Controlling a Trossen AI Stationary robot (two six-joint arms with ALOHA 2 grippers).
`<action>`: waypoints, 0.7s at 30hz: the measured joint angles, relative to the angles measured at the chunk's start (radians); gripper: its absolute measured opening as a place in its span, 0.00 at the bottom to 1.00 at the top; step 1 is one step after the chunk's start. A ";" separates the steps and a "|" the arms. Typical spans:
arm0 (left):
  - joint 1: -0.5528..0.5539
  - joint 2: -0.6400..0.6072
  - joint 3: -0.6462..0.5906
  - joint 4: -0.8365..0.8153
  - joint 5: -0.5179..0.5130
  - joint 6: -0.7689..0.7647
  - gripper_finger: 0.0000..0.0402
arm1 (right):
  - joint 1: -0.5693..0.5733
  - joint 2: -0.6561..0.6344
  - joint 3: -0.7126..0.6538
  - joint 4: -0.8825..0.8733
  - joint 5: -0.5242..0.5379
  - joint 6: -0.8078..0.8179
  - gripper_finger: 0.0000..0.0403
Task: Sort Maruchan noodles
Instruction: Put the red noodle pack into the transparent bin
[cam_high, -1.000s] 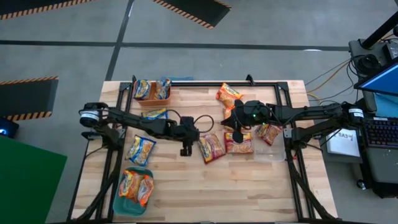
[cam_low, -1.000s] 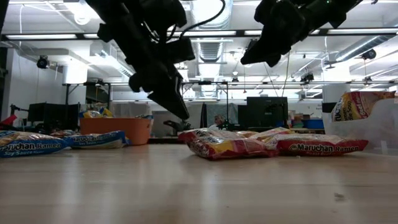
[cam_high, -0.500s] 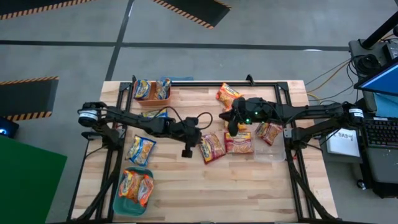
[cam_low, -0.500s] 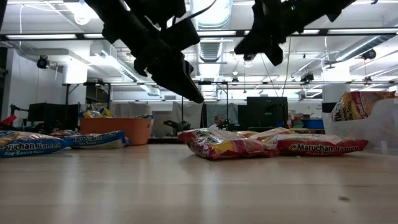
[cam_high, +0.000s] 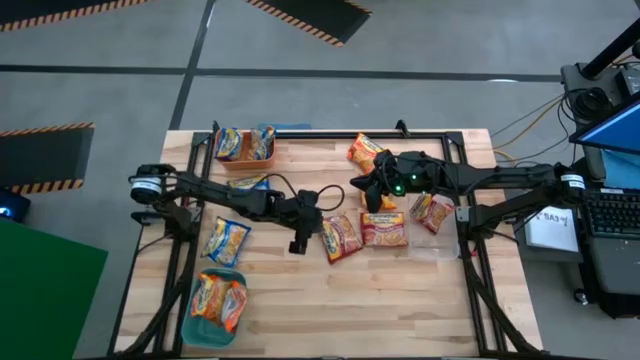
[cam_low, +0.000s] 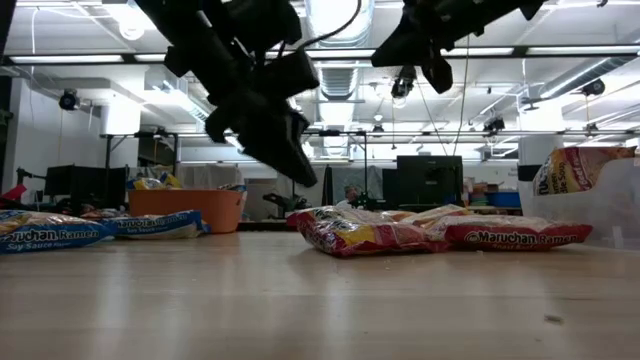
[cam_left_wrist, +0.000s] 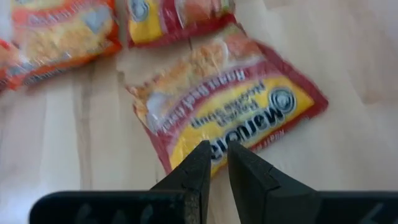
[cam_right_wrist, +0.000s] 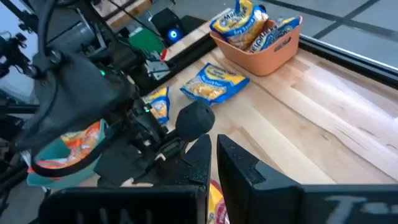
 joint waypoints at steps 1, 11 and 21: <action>0.000 0.009 -0.001 -0.003 0.000 0.004 0.09 | 0.000 0.000 0.008 -0.018 0.000 0.000 0.04; 0.017 0.069 -0.001 -0.001 -0.032 0.019 0.09 | -0.018 0.000 0.022 -0.068 -0.001 0.035 0.04; 0.096 0.069 -0.012 -0.116 -0.144 -0.085 0.09 | -0.091 0.000 0.022 -0.170 0.001 0.090 0.04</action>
